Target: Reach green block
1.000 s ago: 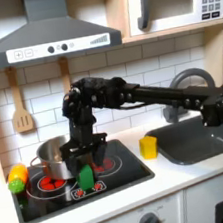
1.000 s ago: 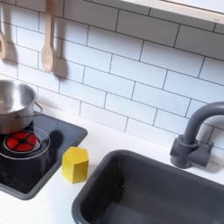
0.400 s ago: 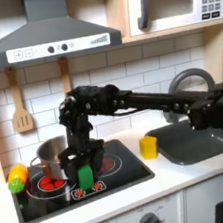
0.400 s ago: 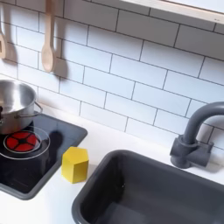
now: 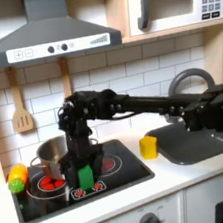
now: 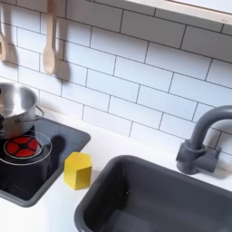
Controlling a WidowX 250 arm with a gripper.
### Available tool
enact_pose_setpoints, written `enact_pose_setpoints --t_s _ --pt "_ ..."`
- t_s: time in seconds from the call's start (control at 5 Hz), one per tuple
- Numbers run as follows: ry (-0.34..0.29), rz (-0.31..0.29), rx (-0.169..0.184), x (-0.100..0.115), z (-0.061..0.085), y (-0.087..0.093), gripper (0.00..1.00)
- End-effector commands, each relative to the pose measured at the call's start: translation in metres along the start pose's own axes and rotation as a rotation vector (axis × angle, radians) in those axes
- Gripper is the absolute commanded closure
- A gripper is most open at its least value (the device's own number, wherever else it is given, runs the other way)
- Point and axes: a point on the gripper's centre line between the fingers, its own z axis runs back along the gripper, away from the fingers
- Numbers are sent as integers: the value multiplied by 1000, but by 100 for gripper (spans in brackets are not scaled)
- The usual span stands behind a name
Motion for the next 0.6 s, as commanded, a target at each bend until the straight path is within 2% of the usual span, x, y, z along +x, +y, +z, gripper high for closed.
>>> enact_pose_setpoints --t_s 0.0,0.4 --pt "8 -13 -4 -2 -1 -1 0" --pt "10 -13 -8 -2 -1 -1 0"
